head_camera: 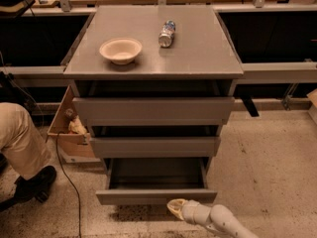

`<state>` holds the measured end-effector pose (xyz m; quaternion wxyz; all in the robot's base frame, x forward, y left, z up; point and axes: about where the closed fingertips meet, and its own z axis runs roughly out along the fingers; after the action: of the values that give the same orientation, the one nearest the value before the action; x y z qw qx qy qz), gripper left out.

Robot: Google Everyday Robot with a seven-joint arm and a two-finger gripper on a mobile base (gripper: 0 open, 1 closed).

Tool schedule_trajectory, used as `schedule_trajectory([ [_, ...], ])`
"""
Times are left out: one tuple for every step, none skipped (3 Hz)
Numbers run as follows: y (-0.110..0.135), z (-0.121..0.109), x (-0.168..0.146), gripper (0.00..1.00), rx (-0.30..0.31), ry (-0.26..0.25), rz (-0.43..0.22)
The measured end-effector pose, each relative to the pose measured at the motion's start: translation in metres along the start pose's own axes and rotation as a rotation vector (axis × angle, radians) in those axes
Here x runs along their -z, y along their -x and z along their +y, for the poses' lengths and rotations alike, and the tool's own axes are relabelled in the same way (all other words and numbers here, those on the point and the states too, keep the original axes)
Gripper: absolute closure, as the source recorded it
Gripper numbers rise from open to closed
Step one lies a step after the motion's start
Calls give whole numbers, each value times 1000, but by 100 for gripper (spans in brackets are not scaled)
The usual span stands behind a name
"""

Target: Close bottom drawer

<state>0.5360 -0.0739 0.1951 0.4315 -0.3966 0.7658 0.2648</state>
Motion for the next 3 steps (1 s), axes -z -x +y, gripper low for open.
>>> schedule_trajectory([
  [4, -13, -19, 100, 8, -28, -33],
  [17, -24, -40, 100, 25, -42, -72],
  [25, -29, -56, 100, 36, -44, -96],
])
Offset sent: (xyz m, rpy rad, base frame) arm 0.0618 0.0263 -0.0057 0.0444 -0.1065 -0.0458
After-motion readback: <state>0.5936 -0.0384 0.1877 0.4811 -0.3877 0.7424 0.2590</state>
